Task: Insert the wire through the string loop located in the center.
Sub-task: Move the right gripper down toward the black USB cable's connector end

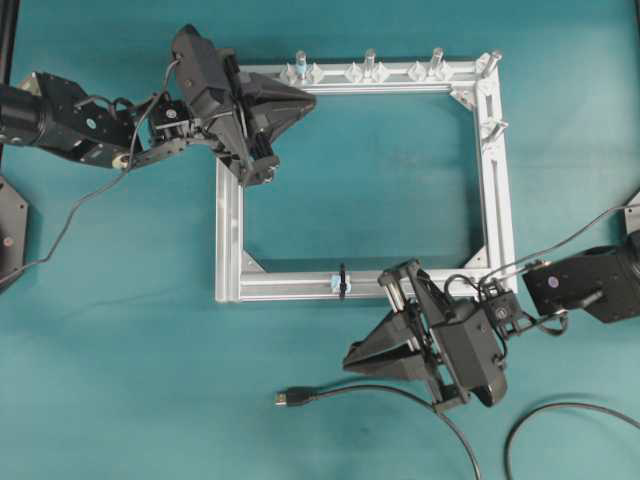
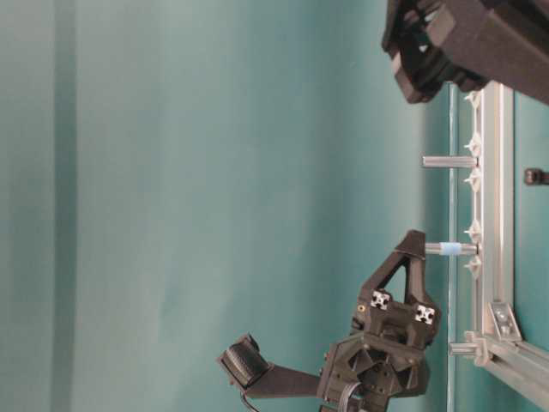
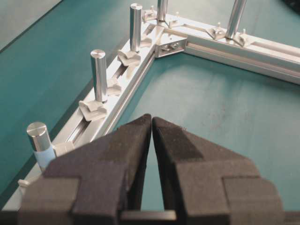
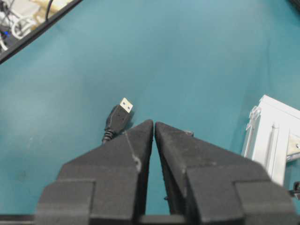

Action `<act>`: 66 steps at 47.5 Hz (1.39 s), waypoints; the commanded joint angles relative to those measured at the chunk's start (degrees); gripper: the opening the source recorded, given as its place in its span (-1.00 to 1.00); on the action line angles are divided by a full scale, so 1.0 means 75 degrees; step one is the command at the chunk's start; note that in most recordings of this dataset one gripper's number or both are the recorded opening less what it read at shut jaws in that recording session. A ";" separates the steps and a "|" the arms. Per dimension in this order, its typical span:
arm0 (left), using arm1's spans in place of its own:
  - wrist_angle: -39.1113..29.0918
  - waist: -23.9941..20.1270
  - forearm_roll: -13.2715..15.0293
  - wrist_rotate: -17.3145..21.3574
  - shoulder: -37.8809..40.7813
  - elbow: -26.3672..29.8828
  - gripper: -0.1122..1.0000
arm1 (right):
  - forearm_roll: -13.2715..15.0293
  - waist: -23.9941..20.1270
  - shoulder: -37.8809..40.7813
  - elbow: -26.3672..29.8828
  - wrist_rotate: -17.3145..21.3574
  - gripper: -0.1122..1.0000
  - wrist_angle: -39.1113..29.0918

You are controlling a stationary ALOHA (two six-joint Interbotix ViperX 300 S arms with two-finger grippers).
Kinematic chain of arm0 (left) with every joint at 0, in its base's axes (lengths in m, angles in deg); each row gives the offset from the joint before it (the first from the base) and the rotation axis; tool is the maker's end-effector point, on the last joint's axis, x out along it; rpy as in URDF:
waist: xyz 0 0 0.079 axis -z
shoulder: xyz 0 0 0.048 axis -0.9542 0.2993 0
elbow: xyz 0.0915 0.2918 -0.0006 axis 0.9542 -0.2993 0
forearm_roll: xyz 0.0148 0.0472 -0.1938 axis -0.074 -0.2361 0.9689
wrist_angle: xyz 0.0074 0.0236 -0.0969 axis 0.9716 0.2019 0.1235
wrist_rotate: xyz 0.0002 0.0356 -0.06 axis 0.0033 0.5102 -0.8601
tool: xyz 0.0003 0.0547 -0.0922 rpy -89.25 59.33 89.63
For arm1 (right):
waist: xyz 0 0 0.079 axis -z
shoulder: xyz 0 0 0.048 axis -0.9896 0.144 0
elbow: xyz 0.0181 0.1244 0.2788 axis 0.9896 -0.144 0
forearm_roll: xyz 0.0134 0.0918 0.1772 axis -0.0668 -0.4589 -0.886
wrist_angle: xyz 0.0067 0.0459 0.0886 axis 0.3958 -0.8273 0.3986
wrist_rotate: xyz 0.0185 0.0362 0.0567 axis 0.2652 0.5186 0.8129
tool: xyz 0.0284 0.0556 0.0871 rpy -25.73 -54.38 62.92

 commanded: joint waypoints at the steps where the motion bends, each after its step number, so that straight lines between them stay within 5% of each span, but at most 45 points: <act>1: -0.0375 0.0000 -0.0270 -0.0035 -0.0281 0.0258 -0.53 | -0.0012 0.0059 -0.0035 0.0082 -0.0012 -0.45 0.0012; 8: -0.1582 0.0000 -0.0281 0.0035 -0.0715 0.0434 -0.80 | 0.0000 0.0059 -0.0012 0.0059 0.0012 -0.80 -0.0328; 17: -0.2566 0.0035 -0.0281 -0.0047 -0.1102 0.0352 -0.80 | 0.0000 0.0047 -0.0023 0.0082 0.0023 -0.80 -0.0996; 32: -0.2637 0.0316 -0.0293 -0.0129 -0.1277 0.0234 -0.80 | -0.0035 0.0059 -0.0012 0.0410 0.0117 -0.80 -0.1172; 66: -0.2660 0.0609 -0.0281 -0.0117 -0.1312 0.0223 -0.80 | -0.0176 -0.0188 0.0023 0.0633 0.2262 -0.80 -0.1523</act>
